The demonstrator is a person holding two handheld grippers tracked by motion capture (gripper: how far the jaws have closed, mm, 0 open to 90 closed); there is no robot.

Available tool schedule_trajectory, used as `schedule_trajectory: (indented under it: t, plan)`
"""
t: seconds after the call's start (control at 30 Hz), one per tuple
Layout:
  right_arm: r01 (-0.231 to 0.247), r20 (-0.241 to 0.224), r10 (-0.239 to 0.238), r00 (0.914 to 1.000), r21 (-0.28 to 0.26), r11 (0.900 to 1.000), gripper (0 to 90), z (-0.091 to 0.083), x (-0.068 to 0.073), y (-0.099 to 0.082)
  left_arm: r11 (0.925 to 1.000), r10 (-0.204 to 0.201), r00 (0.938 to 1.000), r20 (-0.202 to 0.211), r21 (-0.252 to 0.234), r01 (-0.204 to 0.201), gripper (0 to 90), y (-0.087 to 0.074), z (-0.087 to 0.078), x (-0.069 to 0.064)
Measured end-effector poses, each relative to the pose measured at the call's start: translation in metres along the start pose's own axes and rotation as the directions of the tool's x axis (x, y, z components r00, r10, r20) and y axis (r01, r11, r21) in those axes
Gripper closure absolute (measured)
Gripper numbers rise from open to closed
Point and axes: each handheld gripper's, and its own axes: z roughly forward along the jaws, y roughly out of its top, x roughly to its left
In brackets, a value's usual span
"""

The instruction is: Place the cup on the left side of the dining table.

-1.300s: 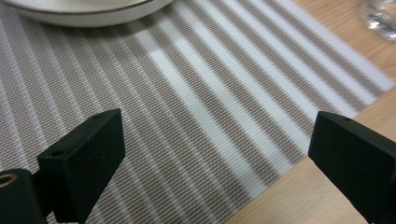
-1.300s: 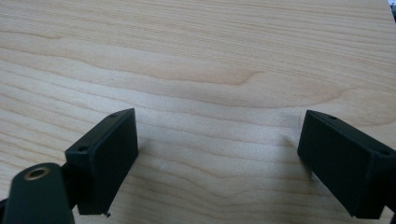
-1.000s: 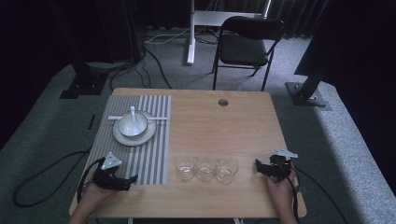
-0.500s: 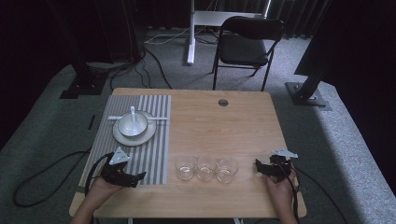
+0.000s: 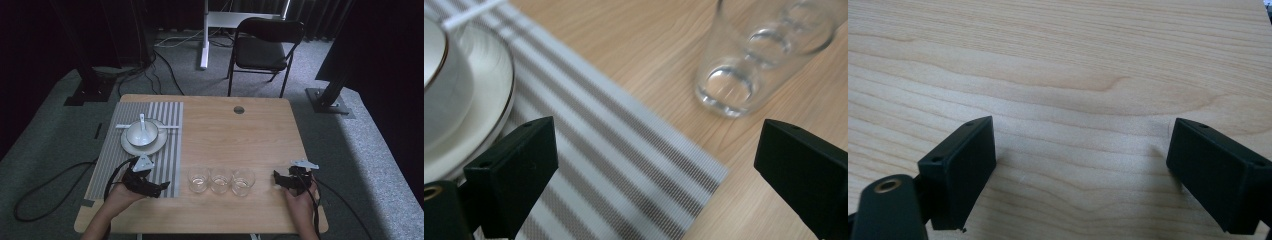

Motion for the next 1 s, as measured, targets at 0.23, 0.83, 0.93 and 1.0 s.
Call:
schedule_trajectory:
  t: [0.23, 0.83, 0.93, 1.0]
  plan:
    - [0.001, 0.0, -0.001, 1.0, 0.0, 1.0, 11.7, 0.0, 0.0, 0.0, 0.9988, 0.046, 0.9984, 0.033, -0.02, -0.045, 4.4, 0.016, 0.005, -0.011]
    - [0.0, -0.001, 0.0, 1.0, -0.002, 1.0, 11.8, 0.0, 0.0, 0.0, 0.9922, 0.124, 0.9882, 0.09, -0.027, -0.122, 4.4, 0.048, 0.025, -0.034]
    - [-0.001, -0.001, 0.001, 1.0, -0.002, 1.0, 11.8, 0.0, 0.0, 0.0, 0.9913, 0.131, 0.9862, 0.102, -0.031, -0.128, 4.5, 0.054, 0.03, -0.038]
    - [0.0, -0.001, 0.0, 1.0, -0.001, 1.0, 11.8, 0.0, 0.0, 0.0, 0.9895, 0.144, 0.9833, 0.111, -0.027, -0.142, 4.5, 0.056, 0.033, -0.041]
